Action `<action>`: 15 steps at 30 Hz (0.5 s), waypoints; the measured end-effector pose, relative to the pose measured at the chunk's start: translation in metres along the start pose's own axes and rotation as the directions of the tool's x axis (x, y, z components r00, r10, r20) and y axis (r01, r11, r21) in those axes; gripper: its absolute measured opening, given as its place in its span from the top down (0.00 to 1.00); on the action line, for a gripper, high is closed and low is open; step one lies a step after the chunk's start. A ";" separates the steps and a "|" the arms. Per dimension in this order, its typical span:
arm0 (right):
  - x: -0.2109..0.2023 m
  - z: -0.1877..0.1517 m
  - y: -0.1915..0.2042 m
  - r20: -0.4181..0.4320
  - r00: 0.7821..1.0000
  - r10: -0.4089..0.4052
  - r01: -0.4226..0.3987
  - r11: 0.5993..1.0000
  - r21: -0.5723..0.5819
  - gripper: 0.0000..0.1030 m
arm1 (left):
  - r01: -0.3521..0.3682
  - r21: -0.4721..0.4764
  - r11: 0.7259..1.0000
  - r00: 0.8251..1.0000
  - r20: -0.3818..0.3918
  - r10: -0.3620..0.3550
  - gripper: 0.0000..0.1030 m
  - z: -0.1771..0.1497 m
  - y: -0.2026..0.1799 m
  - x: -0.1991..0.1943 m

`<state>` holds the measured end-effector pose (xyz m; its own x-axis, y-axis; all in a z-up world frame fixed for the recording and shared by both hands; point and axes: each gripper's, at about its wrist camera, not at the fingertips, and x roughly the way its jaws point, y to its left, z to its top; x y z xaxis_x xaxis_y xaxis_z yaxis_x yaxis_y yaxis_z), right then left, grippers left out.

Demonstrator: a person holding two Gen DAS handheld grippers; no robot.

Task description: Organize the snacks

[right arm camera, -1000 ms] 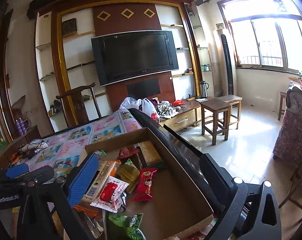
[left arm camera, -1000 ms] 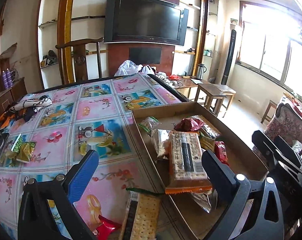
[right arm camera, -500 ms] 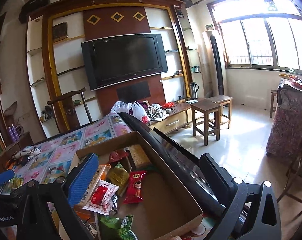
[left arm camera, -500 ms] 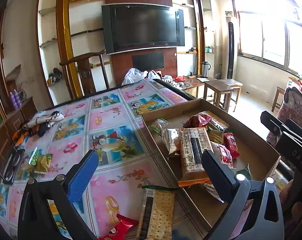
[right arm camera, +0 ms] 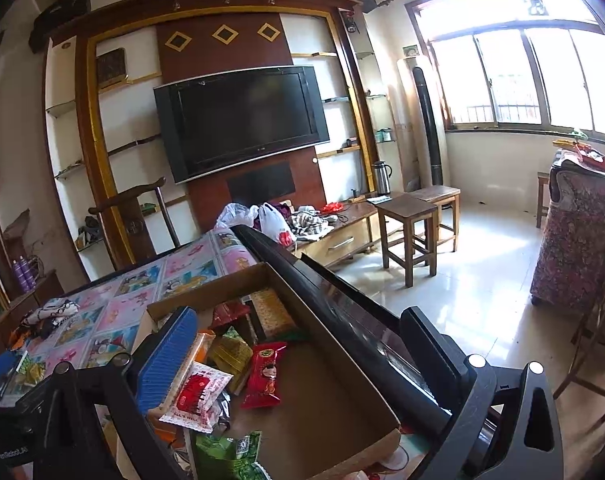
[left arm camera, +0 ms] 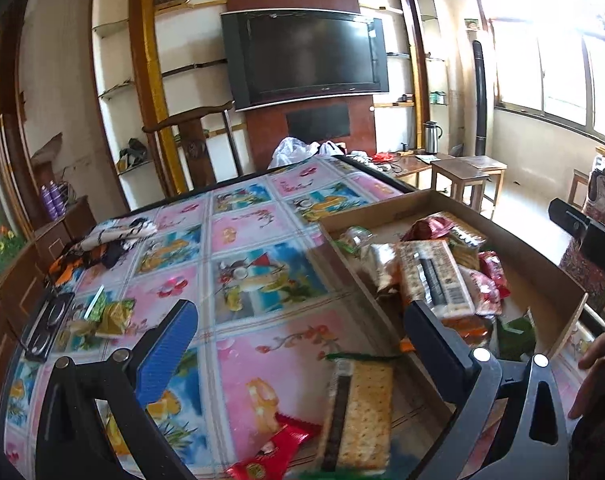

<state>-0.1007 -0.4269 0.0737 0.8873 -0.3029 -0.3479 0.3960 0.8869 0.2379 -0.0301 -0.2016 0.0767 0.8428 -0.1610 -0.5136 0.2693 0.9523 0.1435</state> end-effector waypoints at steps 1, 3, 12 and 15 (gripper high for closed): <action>0.002 0.000 -0.001 -0.007 1.000 0.000 0.000 1.000 0.002 0.01 | -0.008 -0.002 1.000 1.000 -0.001 0.008 0.00 -0.002 0.003 0.000; 0.003 0.000 -0.001 -0.015 1.000 -0.002 0.003 1.000 0.006 0.01 | -0.031 -0.006 0.999 1.000 0.002 0.031 0.00 -0.007 0.010 -0.003; 0.004 0.001 -0.004 -0.014 1.000 0.007 -0.007 1.000 0.019 0.01 | -0.098 -0.062 0.993 0.995 -0.038 0.095 0.00 -0.014 0.038 0.002; 0.004 0.001 -0.005 -0.010 1.000 0.011 -0.010 1.000 0.027 0.01 | -0.107 -0.045 0.993 0.994 -0.042 0.105 0.00 -0.015 0.037 0.003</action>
<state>-0.0989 -0.4326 0.0722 0.8890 -0.2898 -0.3546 0.3929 0.8804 0.2655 -0.0247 -0.1632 0.0673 0.8461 -0.0488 -0.5308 0.1564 0.9747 0.1598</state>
